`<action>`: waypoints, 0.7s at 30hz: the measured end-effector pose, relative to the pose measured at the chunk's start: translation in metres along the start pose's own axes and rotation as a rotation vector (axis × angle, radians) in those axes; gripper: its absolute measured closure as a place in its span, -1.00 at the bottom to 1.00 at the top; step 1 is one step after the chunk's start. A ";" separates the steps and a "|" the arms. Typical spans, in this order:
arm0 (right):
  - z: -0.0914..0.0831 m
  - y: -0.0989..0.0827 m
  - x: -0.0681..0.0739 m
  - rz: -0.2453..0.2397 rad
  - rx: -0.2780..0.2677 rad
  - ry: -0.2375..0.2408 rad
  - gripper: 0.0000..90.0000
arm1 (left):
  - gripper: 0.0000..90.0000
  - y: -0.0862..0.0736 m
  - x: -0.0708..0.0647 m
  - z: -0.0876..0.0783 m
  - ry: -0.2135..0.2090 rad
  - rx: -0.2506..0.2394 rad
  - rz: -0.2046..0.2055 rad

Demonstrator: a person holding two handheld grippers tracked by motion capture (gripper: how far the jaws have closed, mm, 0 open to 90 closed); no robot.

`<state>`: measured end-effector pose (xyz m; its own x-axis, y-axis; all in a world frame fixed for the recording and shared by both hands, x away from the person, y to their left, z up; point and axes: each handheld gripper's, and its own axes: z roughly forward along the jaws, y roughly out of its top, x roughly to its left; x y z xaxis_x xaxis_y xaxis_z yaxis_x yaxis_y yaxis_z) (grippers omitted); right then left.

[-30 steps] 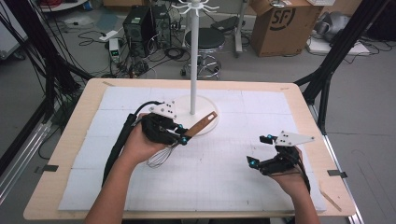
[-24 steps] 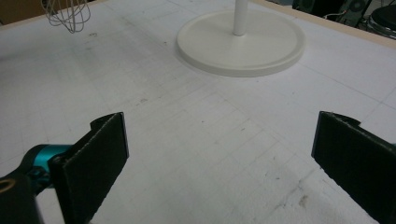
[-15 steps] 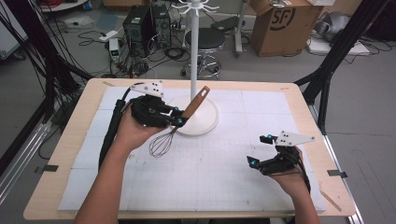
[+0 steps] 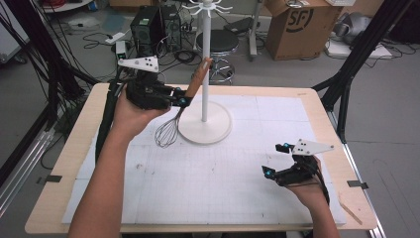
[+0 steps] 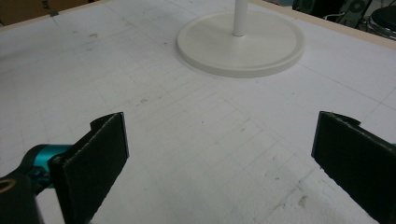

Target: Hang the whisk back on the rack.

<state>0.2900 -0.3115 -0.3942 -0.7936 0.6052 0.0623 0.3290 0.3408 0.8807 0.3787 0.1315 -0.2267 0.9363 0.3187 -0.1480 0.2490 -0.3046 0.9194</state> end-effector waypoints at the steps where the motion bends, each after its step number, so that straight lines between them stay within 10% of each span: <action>1: 0.000 0.000 0.000 0.011 0.000 -0.002 -0.93 | 0.59 0.003 0.001 -0.002 0.007 -0.002 0.001; 21: -0.003 -0.001 -0.002 0.012 -0.004 0.001 -0.93 | 0.58 0.046 0.030 -0.023 0.021 -0.032 -0.001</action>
<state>0.2896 -0.3151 -0.3943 -0.7900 0.6087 0.0731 0.3364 0.3308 0.8817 0.4124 0.1479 -0.1804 0.9306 0.3376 -0.1416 0.2416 -0.2756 0.9304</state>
